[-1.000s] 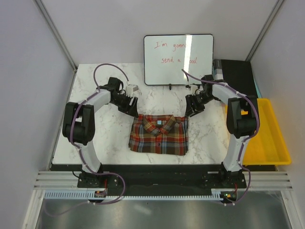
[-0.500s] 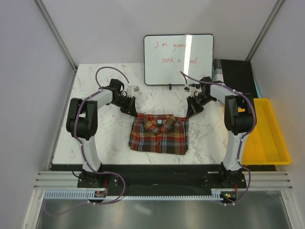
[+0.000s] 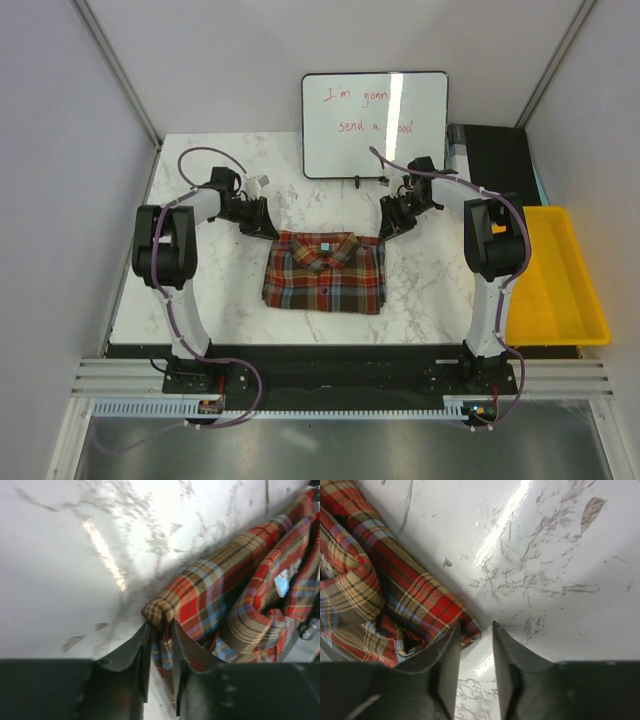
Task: Fold and stack the long sleeve shirts
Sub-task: Fold the shirt, then neatly place the folded shirt to the corner
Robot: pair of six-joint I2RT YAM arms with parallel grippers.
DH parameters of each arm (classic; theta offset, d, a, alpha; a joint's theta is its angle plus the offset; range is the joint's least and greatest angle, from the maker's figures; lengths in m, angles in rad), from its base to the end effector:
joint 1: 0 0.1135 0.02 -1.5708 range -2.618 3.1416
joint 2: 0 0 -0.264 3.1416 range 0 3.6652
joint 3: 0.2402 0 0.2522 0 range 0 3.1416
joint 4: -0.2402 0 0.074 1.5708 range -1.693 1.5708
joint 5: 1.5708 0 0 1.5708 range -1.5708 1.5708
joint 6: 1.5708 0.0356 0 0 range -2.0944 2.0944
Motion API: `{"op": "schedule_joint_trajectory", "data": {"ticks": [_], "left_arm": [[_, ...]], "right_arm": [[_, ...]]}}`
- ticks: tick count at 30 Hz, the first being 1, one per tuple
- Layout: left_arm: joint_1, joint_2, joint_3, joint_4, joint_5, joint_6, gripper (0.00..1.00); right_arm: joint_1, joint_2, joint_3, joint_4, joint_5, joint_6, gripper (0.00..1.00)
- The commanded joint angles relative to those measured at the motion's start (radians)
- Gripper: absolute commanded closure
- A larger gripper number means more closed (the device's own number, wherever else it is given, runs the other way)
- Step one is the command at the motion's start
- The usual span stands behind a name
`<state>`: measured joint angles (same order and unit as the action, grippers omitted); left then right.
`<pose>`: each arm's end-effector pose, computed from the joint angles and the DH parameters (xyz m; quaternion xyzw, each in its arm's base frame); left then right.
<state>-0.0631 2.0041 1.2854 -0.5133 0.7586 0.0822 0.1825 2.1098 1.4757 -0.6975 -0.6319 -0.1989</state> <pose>0.3856 -0.0489 0.1428 0.1287 0.9087 -0.3635 0.1601 0.4021 0.0956 0.1435 -0.2153 0.9196 0.3076 0.1159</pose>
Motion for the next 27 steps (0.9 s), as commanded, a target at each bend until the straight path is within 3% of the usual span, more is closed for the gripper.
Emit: {"op": "schedule_joint_trajectory", "data": {"ticks": [1, 2, 3, 4, 5, 7, 13, 14, 18, 27], "left_arm": [[0.062, -0.112, 0.028, 0.050, -0.120, -0.113, 0.63], [0.062, -0.207, 0.020, 0.061, -0.172, -0.122, 0.59], [0.062, -0.258, -0.012, 0.099, -0.179, -0.122, 0.29], [0.060, -0.305, -0.030, 0.111, -0.185, -0.124, 0.09], [0.048, -0.402, -0.046, 0.114, -0.197, -0.133, 0.01], [0.011, -0.493, -0.096, 0.113, -0.221, -0.151, 0.01], [-0.363, -0.723, -0.277, 0.101, -0.652, -0.352, 0.01], [-0.470, -0.729, -0.293, 0.093, -0.732, -0.376, 0.01], [-0.673, -0.683, -0.278, 0.071, -0.838, -0.502, 0.01], [-0.823, -0.372, -0.097, 0.032, -0.987, -0.607, 0.01]], "right_arm": [[-0.006, -0.069, 0.028, 0.049, 0.057, 0.058, 0.53], [-0.020, -0.117, 0.023, 0.047, 0.055, 0.065, 0.33], [-0.024, -0.144, 0.009, 0.049, 0.057, 0.070, 0.20], [-0.041, -0.172, 0.003, 0.052, 0.066, 0.078, 0.11], [-0.049, -0.218, -0.006, 0.050, 0.064, 0.079, 0.02], [-0.067, -0.260, -0.015, 0.046, 0.066, 0.087, 0.02], [-0.083, -0.375, -0.045, 0.049, 0.112, 0.124, 0.02], [-0.083, -0.381, -0.048, 0.047, 0.126, 0.137, 0.02], [-0.098, -0.415, -0.067, 0.050, 0.178, 0.161, 0.02], [-0.118, -0.442, -0.112, 0.067, 0.170, 0.197, 0.02]]}}
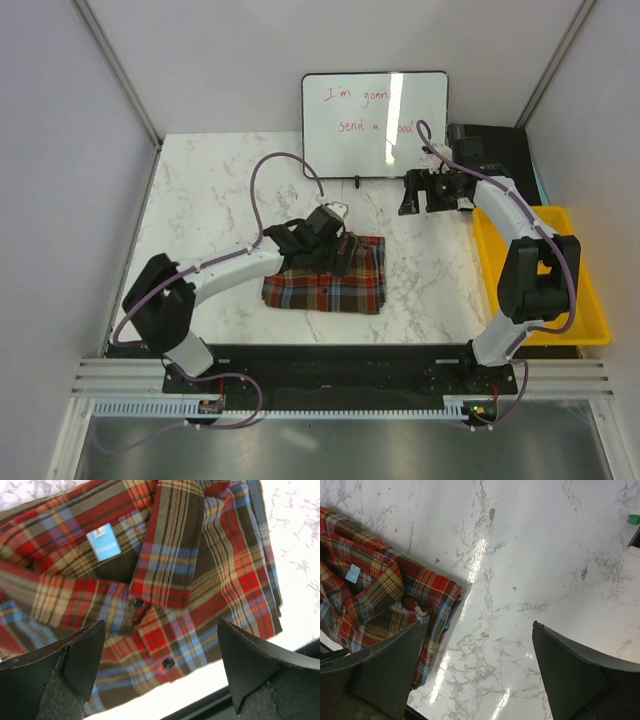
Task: Fold and stack the long sleeve shirts
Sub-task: Neatly place the folded shirt to the corner
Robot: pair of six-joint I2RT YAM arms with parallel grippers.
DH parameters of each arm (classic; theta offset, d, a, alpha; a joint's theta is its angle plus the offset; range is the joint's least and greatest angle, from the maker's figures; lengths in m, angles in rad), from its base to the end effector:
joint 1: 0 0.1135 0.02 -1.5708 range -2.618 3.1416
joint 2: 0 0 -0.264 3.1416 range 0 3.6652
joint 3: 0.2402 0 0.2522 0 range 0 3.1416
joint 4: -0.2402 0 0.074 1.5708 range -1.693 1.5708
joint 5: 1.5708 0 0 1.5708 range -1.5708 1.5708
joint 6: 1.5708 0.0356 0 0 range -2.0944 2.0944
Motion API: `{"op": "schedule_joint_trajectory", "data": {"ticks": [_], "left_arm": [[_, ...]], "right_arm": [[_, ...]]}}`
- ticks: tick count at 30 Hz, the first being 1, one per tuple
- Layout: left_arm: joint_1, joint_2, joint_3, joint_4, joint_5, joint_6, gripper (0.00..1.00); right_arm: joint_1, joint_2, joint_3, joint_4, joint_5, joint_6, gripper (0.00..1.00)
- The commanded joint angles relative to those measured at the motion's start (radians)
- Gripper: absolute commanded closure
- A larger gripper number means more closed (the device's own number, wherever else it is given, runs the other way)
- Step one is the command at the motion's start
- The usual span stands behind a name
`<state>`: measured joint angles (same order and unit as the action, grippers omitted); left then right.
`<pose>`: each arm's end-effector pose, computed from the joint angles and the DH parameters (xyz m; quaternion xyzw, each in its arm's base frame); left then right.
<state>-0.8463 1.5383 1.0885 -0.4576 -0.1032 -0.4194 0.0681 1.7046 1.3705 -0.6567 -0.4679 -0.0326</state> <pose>0.2185 -0.2413 0.2387 0.1836 0.9264 -0.1530 0.2911 0.3623 0.0408 0.2630 -0.1131 0.9276 0.2270 0.2742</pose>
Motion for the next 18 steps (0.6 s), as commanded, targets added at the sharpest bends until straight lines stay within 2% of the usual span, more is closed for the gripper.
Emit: {"op": "schedule_joint_trajectory", "data": {"ticks": [1, 4, 7, 8, 10, 11, 14, 17, 18], "left_arm": [[-0.042, 0.127, 0.109, -0.024, -0.130, -0.111, 0.01], [-0.030, 0.252, 0.143, -0.050, -0.186, -0.093, 0.01], [0.077, 0.318, 0.137, -0.097, -0.161, -0.075, 0.01], [0.149, 0.318, 0.111, -0.101, -0.145, -0.052, 0.01], [0.214, 0.303, 0.096, -0.131, -0.130, 0.036, 0.01], [0.287, 0.292, 0.087, -0.138, -0.098, 0.075, 0.01], [0.424, 0.250, 0.091, -0.144, -0.023, 0.299, 0.01], [0.564, 0.281, 0.125, -0.135, 0.017, 0.574, 0.01], [0.607, 0.299, 0.139, -0.125, 0.045, 0.711, 0.01]], "right_arm": [[-0.007, -0.036, -0.005, 0.028, 0.005, 0.031, 0.02], [-0.011, -0.028, 0.007, 0.025, 0.002, 0.030, 0.02], [-0.019, -0.026, 0.027, 0.017, -0.003, 0.023, 0.02], [-0.021, -0.028, 0.038, 0.005, -0.003, 0.019, 0.02], [-0.030, -0.029, 0.045, -0.006, 0.000, -0.001, 0.02], [-0.033, -0.031, 0.045, -0.014, 0.003, -0.018, 0.02], [-0.047, -0.033, 0.039, -0.018, 0.002, -0.038, 0.02], [-0.054, -0.025, 0.032, -0.020, -0.017, -0.043, 0.02], [-0.056, -0.023, 0.029, -0.018, -0.021, -0.044, 0.02]]}}
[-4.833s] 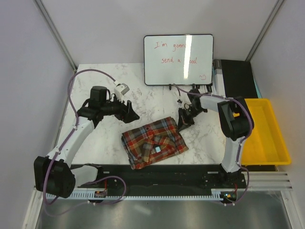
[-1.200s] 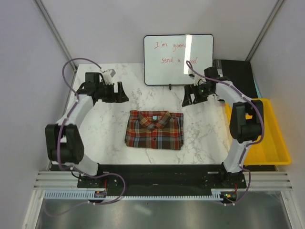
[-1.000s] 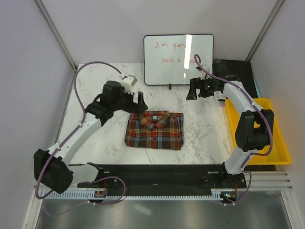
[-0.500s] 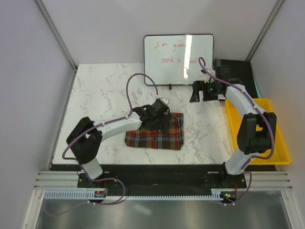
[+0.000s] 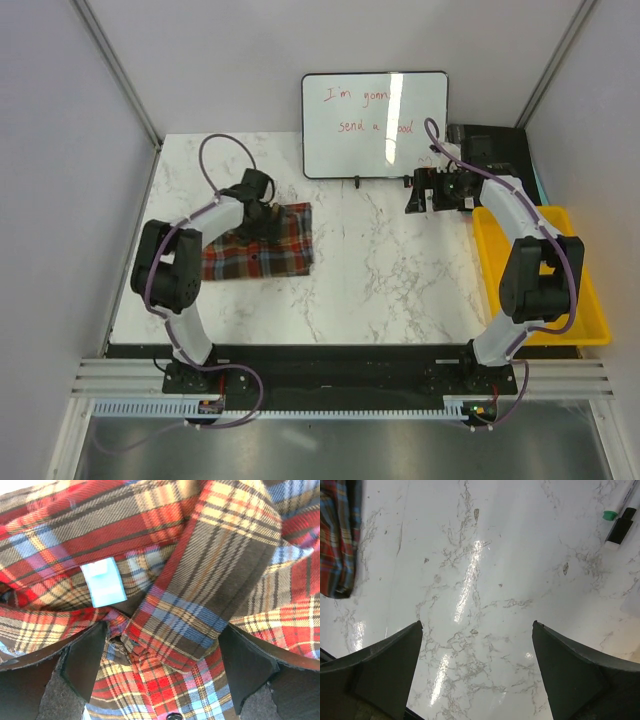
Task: Fold and stack the long sleeve shirts
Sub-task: Neatly place the folded shirt to the corner
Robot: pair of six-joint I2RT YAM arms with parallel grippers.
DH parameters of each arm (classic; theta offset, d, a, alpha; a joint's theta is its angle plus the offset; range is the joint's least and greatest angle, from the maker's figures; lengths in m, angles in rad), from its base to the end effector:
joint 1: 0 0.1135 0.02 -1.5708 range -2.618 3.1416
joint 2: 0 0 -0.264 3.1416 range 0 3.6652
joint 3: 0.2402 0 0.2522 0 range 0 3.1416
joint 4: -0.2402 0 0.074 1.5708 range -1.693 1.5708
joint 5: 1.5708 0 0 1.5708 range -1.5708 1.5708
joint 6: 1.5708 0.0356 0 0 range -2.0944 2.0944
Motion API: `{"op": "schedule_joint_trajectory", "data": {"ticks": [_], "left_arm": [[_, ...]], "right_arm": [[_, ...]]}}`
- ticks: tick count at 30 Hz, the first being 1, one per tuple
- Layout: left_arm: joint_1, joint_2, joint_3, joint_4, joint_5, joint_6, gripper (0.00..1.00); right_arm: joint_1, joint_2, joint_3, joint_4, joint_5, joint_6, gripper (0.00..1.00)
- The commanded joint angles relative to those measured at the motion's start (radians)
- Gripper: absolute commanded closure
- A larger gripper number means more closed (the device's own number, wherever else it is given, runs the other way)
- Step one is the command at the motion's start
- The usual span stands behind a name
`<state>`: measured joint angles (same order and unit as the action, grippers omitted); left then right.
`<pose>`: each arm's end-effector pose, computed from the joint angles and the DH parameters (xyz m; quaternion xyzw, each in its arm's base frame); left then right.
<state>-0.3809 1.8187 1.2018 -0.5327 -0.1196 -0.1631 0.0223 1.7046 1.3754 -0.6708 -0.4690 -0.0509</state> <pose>0.3395 -0.1314 0.1769 0.0937 0.9717 0.0002 0.2167 0.3631 0.0242 0.2637 -0.0995 0.9303 0.2190 0.2770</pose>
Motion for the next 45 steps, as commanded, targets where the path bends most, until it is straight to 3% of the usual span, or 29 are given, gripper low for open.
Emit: {"op": "schedule_joint_trajectory", "data": {"ticks": [1, 3, 7, 15, 17, 22, 27, 33, 35, 45], "left_arm": [[0.184, 0.065, 0.039, -0.035, 0.149, 0.524, 0.01], [0.293, 0.137, 0.128, -0.024, 0.176, 0.678, 0.01], [0.422, 0.361, 0.466, -0.114, 0.199, 0.654, 0.05], [0.432, 0.583, 0.832, -0.147, 0.225, 0.556, 0.05], [0.432, 0.591, 0.903, -0.148, 0.219, 0.568, 0.04], [0.432, 0.419, 0.987, -0.141, 0.264, 0.567, 0.01], [0.433, 0.211, 0.932, -0.197, 0.284, 0.577, 0.01], [0.436, -0.053, 0.486, -0.219, 0.328, 0.548, 0.01], [0.447, -0.116, 0.412, -0.217, 0.354, 0.524, 0.01], [0.456, -0.205, 0.009, -0.007, 0.331, 0.398, 0.01]], "right_arm": [[-0.012, -0.017, 0.022, -0.006, -0.025, -0.026, 0.02], [-0.012, -0.002, 0.024, -0.004, -0.036, -0.021, 0.02], [-0.015, 0.009, 0.030, -0.007, -0.040, -0.026, 0.02], [-0.018, 0.015, 0.033, -0.012, -0.045, -0.027, 0.02], [-0.018, 0.010, 0.034, -0.016, -0.054, -0.021, 0.02], [-0.018, -0.019, 0.040, -0.021, -0.079, -0.010, 0.02], [-0.018, -0.051, 0.039, -0.021, -0.100, 0.005, 0.02], [-0.018, -0.097, 0.008, 0.008, -0.126, 0.034, 0.02], [-0.018, -0.108, -0.002, 0.014, -0.146, 0.049, 0.02], [-0.019, -0.180, -0.055, 0.040, -0.146, 0.077, 0.02]]}}
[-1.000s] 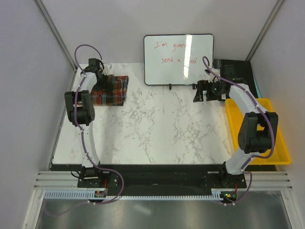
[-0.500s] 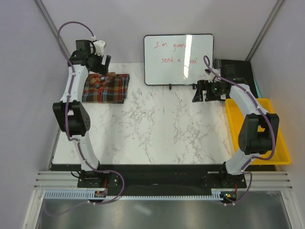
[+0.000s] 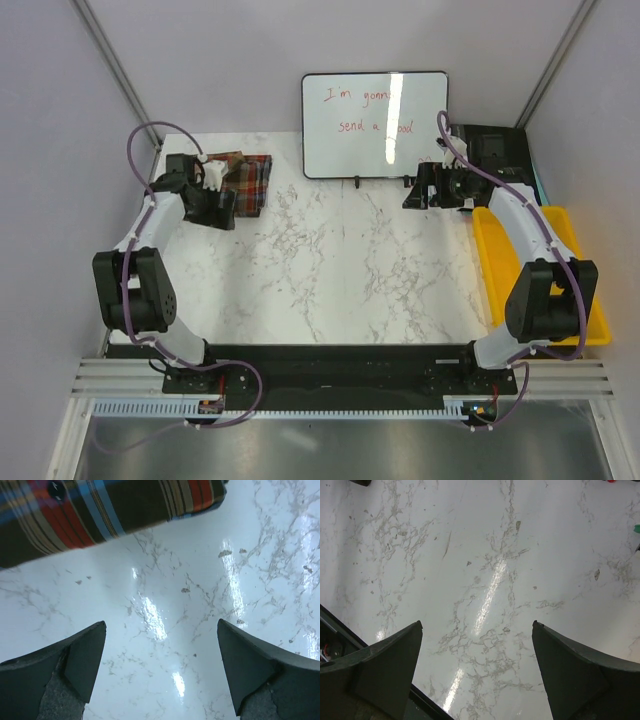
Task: Fold and stack the long sleeve shirts
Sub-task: Neatly place the folded shirt to the corner
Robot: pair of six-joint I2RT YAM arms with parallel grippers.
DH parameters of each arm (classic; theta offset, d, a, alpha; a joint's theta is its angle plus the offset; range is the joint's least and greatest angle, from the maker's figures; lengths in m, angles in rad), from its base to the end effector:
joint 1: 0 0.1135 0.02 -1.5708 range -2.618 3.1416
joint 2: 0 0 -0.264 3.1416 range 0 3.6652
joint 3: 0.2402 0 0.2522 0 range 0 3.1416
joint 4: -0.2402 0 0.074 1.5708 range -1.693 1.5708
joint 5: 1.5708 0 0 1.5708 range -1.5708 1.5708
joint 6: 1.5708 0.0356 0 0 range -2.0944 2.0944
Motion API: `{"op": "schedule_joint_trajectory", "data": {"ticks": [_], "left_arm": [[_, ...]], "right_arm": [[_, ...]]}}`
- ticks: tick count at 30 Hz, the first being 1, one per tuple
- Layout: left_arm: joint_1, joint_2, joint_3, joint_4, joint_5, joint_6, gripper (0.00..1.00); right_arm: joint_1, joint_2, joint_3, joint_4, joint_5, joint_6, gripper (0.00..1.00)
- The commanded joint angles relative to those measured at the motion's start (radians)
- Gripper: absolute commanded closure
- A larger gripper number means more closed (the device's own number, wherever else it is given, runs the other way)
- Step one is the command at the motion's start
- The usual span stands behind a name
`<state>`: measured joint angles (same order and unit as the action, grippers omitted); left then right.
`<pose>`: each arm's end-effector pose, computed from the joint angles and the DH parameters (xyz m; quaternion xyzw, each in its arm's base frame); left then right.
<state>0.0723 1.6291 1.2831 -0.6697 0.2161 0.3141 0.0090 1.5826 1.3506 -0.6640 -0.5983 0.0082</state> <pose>0.3432 0.0172 0.2580 0.1447 0.9456 -0.0495 0.2872 0.3397 0.0231 0.2988 -0.0979 0.9017 0.2808 0.3139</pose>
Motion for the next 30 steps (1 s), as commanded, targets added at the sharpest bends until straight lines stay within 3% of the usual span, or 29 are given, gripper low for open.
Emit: {"op": "schedule_joint_trajectory", "data": {"ticks": [1, 14, 30], "left_arm": [[0.001, -0.002, -0.082, 0.166, -0.014, -0.082, 0.01], [0.003, 0.291, -0.027, 0.351, -0.109, -0.164, 0.01], [-0.014, 0.583, 0.398, 0.274, -0.058, -0.265, 0.01]], "right_arm": [[-0.006, -0.061, -0.033, 0.038, -0.017, 0.021, 0.02], [-0.004, -0.049, -0.036, 0.041, -0.006, 0.022, 0.02], [-0.004, 0.005, -0.031, 0.043, 0.025, 0.024, 0.02]]}}
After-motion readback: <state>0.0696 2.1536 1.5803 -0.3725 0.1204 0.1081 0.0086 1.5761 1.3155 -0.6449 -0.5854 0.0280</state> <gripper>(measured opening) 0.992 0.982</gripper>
